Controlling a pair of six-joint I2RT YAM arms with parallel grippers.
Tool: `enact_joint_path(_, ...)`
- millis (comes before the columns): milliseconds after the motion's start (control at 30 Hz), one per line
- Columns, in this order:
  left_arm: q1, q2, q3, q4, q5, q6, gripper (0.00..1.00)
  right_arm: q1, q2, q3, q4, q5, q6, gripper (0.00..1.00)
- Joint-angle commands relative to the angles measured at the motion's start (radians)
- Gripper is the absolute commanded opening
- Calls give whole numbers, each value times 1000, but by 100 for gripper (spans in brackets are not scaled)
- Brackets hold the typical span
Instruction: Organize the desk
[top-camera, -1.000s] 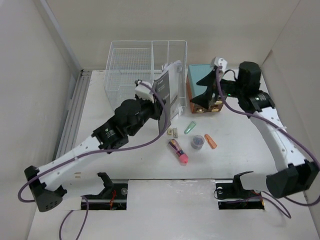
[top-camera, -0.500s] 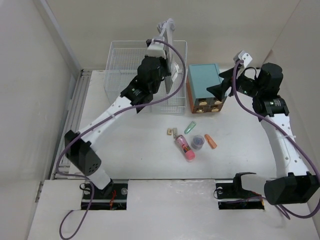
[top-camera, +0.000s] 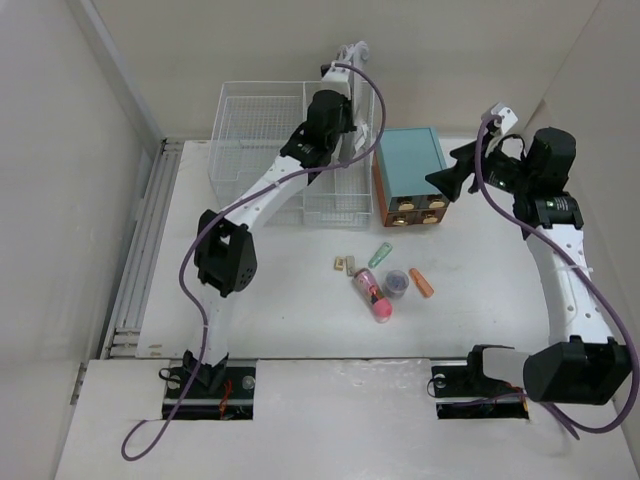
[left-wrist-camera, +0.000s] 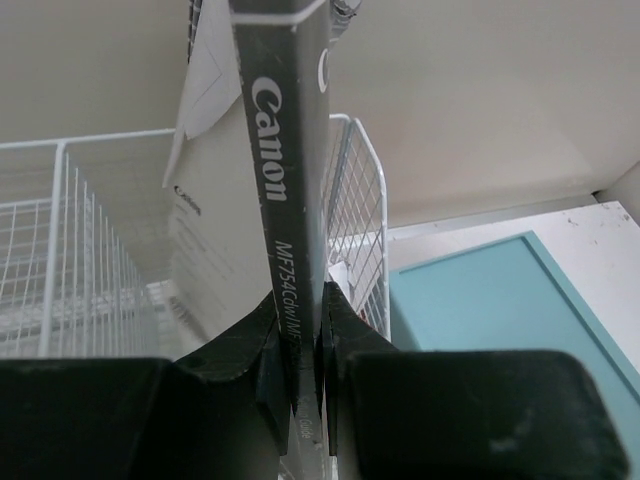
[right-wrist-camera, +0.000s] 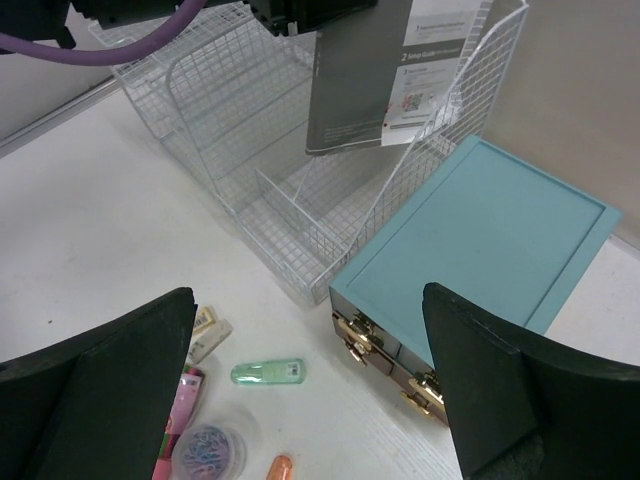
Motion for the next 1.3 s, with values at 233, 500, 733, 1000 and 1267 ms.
enact_joint_path(233,-21,-16,35,284,32,42,0,-37,30,-8,48,-44,13,100)
enact_joint_path(500,-205,-131,-12,392,-124,278,0,-37,50,-8,48,-62,13,100)
enact_joint_path(733,-249,-145,8,393,-178,308,0,-46,50,-8,48,-83,13,100)
enact_joint_path(1000,-211,-145,-96,402,-216,254,0,-88,68,-8,39,-126,13,100)
enact_joint_path(1267,-225,-278,-182,448,-204,277,0,-88,79,-8,39,-136,13,100)
